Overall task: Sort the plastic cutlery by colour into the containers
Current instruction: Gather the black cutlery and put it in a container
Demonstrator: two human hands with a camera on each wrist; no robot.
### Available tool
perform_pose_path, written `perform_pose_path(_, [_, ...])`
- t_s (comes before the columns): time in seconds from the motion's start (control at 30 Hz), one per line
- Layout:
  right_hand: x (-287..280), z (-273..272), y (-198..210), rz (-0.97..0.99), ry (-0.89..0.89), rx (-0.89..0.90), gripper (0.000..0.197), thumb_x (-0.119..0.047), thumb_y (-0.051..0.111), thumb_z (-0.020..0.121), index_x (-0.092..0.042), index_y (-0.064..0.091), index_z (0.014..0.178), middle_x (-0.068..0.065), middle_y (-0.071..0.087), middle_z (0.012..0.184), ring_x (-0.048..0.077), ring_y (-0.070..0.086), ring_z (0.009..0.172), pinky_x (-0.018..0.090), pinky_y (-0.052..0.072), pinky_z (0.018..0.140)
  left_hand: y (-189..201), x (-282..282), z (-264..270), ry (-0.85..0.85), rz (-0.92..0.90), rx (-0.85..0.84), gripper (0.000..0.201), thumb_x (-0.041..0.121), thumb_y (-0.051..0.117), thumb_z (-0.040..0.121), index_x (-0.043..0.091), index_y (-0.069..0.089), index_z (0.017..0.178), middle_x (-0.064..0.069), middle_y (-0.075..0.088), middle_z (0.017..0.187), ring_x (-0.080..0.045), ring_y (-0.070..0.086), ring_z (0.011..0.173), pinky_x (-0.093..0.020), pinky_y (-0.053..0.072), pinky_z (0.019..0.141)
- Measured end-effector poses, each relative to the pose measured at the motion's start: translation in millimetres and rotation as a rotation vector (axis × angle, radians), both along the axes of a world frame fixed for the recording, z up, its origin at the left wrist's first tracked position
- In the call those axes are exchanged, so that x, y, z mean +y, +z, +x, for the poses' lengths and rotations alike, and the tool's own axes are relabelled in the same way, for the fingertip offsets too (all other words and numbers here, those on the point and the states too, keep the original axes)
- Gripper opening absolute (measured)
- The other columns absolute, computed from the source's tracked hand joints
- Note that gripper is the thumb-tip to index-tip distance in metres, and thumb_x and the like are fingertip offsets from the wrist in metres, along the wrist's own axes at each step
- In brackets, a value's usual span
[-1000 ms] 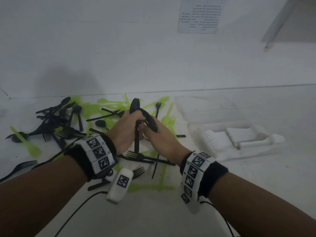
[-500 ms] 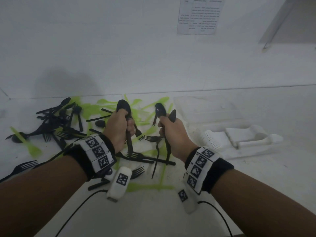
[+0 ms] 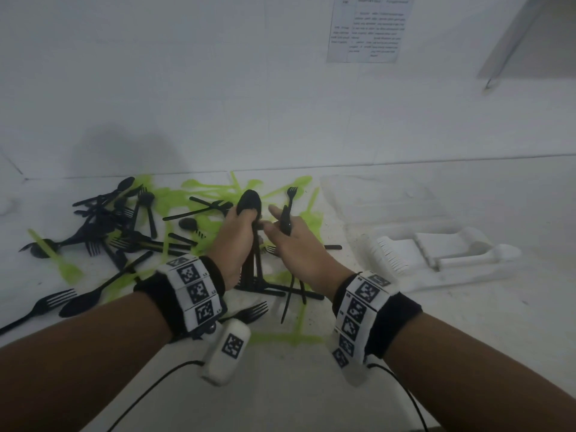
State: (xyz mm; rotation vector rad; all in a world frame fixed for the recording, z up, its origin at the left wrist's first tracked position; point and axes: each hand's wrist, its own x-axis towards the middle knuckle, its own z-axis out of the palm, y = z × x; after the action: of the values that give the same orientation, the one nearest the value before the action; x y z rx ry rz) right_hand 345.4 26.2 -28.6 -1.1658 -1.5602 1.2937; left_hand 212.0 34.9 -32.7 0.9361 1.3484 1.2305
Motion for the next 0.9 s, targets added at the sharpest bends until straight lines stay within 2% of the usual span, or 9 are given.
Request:
perform_pose_path(0.1, [0.8,2.0,-6.6,-0.035,-0.264,-0.005,0.038,-0.043,0.054,0.103,-0.028,0.045,0.137,-0.002,0.058,0.128,0.021,0.063,0.104,0.044,0.056,0.097,5.8,5.9,-8.7,0.088,-0.003,-0.043,0.021,0.017,0.037,0.103,0.009,0.050,0.116,-0.013,0.069,0.080,-0.017,0.057,0.056,-0.031,0.046,0.056])
perform_pose_path(0.2, [-0.7,2.9,-6.2,-0.240,-0.257,0.157,0.064,-0.062,0.054,0.097,-0.036,0.018,0.144,-0.003,0.048,0.119,0.014,0.054,0.089,0.038,0.053,0.079,8.7,5.1,-12.0,0.068,0.006,-0.046,0.009,0.016,0.038,0.099,0.013,0.043,0.105,-0.002,0.044,0.061,-0.014,0.036,0.047,-0.025,0.030,0.044])
perform_pose_path(0.3, [-4.6,-2.4,2.3,-0.232,-0.120,0.270,0.031,-0.037,0.038,0.108,-0.034,0.039,0.139,-0.001,0.047,0.108,0.011,0.041,0.069,0.029,0.041,0.065,7.5,0.8,-9.6,-0.027,-0.009,-0.009,0.017,0.031,0.048,0.099,0.015,0.043,0.104,0.002,0.037,0.065,-0.010,0.031,0.050,-0.025,0.026,0.046])
perform_pose_path(0.4, [-6.2,-13.3,4.8,-0.103,0.024,0.267,0.033,-0.012,0.034,0.105,-0.011,0.065,0.115,0.016,0.057,0.095,0.015,0.052,0.067,0.034,0.048,0.066,10.8,-7.7,1.4,-0.105,-0.002,0.004,0.051,0.056,0.059,0.095,0.013,0.048,0.121,0.002,0.047,0.080,-0.008,0.045,0.062,-0.025,0.039,0.055])
perform_pose_path(0.47, [-5.0,-22.3,3.9,-0.028,0.006,0.258,0.032,-0.013,0.037,0.105,0.002,0.065,0.110,0.031,0.064,0.102,0.028,0.062,0.080,0.048,0.053,0.074,11.1,-12.1,9.2,-0.115,-0.008,0.019,0.059,0.058,0.060,0.095,0.015,0.045,0.132,0.001,0.062,0.101,-0.008,0.062,0.084,-0.027,0.051,0.075])
perform_pose_path(0.57, [-2.9,-35.0,-5.9,-0.044,-0.068,0.186,0.034,-0.036,0.042,0.102,-0.022,0.073,0.105,0.022,0.057,0.127,0.030,0.064,0.115,0.038,0.058,0.091,13.5,-14.3,13.2,-0.166,-0.073,-0.058,0.062,0.063,0.059,0.093,0.017,0.052,0.134,-0.006,0.068,0.126,-0.018,0.063,0.123,-0.038,0.046,0.107])
perform_pose_path(0.7, [-0.6,-38.1,-16.3,-0.082,-0.010,0.065,0.049,-0.046,0.036,0.088,-0.058,0.056,0.131,-0.012,0.026,0.157,0.018,0.025,0.151,0.052,0.036,0.118,22.5,-20.5,15.8,-0.159,-0.069,-0.109,0.016,0.045,0.048,0.105,0.033,0.058,0.111,-0.002,0.068,0.128,-0.018,0.064,0.122,-0.041,0.044,0.111])
perform_pose_path(0.8, [-0.7,-36.8,-14.8,-0.069,0.060,-0.005,0.065,-0.036,0.036,0.085,-0.051,0.042,0.148,-0.014,0.014,0.166,0.011,0.003,0.157,0.058,0.031,0.120,25.9,-21.2,13.7,-0.117,-0.040,-0.116,0.025,0.039,0.045,0.107,0.026,0.059,0.123,0.004,0.065,0.130,-0.017,0.063,0.123,-0.040,0.049,0.107])
perform_pose_path(0.9, [-5.0,-31.7,-8.7,-0.068,0.049,-0.005,0.070,-0.023,0.033,0.095,-0.043,0.021,0.161,-0.009,0.001,0.171,0.005,-0.011,0.156,0.051,0.020,0.126,22.5,-18.4,6.7,-0.106,-0.047,-0.121,0.034,0.035,0.044,0.107,0.017,0.057,0.133,-0.003,0.068,0.130,-0.018,0.065,0.120,-0.042,0.053,0.100])
